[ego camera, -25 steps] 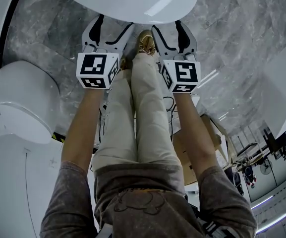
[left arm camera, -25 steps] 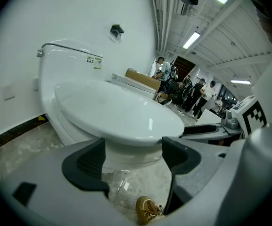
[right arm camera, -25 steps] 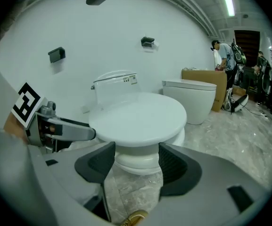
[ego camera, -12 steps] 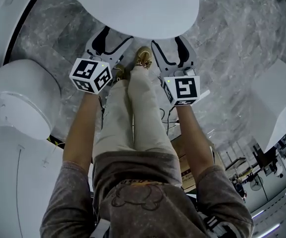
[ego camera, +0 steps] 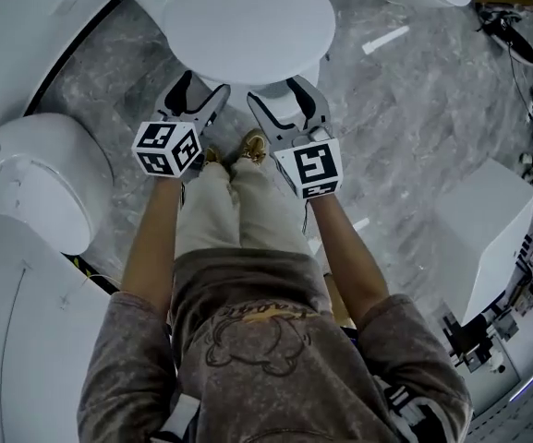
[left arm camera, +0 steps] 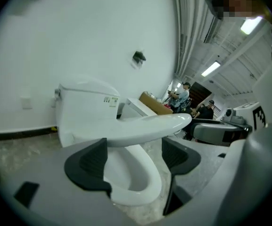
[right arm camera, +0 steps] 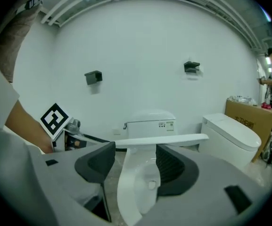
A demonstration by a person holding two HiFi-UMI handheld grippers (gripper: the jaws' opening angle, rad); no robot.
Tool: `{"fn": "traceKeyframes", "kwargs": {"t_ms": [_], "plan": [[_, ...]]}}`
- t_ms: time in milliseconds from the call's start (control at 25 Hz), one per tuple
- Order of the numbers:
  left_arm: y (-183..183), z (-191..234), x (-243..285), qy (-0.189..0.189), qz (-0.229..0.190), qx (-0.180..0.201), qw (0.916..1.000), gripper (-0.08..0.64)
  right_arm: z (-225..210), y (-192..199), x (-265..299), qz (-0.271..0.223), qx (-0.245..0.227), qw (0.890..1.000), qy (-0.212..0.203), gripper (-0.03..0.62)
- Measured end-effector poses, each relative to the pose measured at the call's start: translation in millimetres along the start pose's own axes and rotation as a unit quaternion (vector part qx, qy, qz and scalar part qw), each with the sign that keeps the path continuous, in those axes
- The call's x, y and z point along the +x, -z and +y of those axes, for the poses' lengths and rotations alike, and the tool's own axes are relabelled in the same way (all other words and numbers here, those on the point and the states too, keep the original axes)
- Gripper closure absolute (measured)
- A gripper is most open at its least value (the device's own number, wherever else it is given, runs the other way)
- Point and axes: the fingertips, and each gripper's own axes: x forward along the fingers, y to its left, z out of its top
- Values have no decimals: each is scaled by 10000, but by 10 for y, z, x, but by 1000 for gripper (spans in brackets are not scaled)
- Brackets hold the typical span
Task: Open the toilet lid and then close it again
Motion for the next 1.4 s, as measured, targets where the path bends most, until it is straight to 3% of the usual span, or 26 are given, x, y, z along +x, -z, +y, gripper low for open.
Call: {"fn": "traceKeyframes", "kwargs": {"t_ms": [120, 400, 520, 880, 1040, 1400], "plan": [[-354, 17, -59, -170, 2, 329, 9993, 210, -18, -305, 102, 88, -105, 9996, -252, 310], [-955, 329, -90, -272, -35, 149, 9995, 210, -53, -955, 559, 246, -51, 9989, -402, 310], [-1234, 455, -91, -267, 12, 250, 9993, 210, -86, -1195, 785, 313, 45, 9986, -427, 310], [-2172, 612, 99, 226, -91, 682, 9974, 212, -250, -1804, 1507, 442, 203, 9978, -452, 311], [-2518, 851, 170, 224, -102, 804, 9965, 215, -325, -2016, 1869, 485, 235, 9973, -508, 311], [-2919, 1328, 143, -22, -146, 720, 9973, 213, -429, -2329, 2540, 589, 45, 9964, -616, 311]]}}
